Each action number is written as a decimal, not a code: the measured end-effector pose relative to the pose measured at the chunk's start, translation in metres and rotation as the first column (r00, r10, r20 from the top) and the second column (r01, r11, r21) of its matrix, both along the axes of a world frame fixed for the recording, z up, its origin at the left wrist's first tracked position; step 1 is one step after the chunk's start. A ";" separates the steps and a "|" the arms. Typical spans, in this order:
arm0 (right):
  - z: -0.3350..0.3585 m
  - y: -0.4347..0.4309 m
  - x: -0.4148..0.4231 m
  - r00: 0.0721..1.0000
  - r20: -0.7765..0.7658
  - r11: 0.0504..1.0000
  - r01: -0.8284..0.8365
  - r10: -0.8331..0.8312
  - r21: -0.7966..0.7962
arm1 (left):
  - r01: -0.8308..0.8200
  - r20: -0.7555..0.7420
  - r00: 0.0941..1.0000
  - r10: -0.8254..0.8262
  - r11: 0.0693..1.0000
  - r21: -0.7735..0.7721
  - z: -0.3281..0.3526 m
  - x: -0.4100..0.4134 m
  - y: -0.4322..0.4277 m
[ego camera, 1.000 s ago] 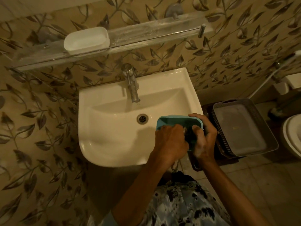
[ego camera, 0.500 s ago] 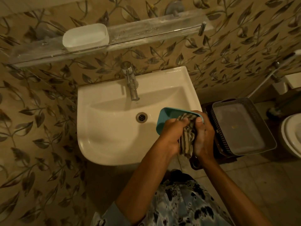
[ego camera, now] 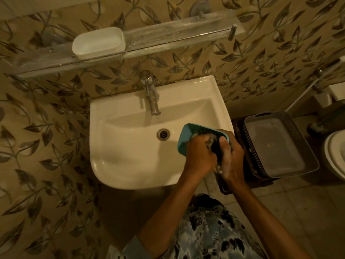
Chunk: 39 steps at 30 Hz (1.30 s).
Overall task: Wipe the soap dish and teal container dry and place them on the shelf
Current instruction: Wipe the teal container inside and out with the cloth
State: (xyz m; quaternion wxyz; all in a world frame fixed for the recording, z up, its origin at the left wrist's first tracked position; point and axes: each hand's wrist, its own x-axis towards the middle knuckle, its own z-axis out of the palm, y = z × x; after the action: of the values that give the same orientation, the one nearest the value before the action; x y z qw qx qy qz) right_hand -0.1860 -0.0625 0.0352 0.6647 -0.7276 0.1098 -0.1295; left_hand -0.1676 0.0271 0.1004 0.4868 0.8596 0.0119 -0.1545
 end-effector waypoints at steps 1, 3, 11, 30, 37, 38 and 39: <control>0.000 -0.002 0.001 1.000 -0.008 1.000 -0.019 0.019 -0.021 | 0.086 0.042 0.995 -0.087 0.996 0.019 0.001 -0.002 -0.001; -0.001 -0.005 0.001 0.998 -0.030 0.998 -0.049 0.048 -0.032 | 0.225 0.053 0.972 -0.230 0.972 0.073 0.002 0.000 0.002; -0.011 -0.011 -0.007 0.984 -0.110 0.990 -0.141 0.142 0.020 | 0.540 0.115 0.709 -0.695 0.641 0.545 -0.018 -0.004 0.027; -0.012 -0.019 -0.012 0.991 -0.036 0.990 -0.133 0.131 -0.043 | 0.509 -0.112 0.858 -0.502 0.860 0.038 0.007 -0.005 0.019; -0.004 -0.009 -0.006 0.992 -0.047 0.993 -0.115 0.115 -0.005 | 0.388 0.096 0.920 -0.380 0.919 -0.077 -0.009 -0.006 0.030; -0.005 -0.007 -0.008 0.993 -0.058 0.994 -0.106 0.107 0.014 | 0.451 0.150 0.881 -0.448 0.892 0.016 -0.014 -0.007 0.030; -0.007 -0.004 -0.010 0.992 -0.068 0.994 -0.103 0.105 0.029 | 0.502 0.152 0.842 -0.518 0.855 0.131 -0.021 -0.008 0.029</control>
State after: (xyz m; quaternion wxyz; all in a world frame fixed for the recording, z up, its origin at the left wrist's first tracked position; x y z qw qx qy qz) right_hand -0.1962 -0.0669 0.0279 0.6754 -0.7279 0.0963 -0.0680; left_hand -0.1753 0.0566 0.0797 0.3897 0.8624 -0.2548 -0.1986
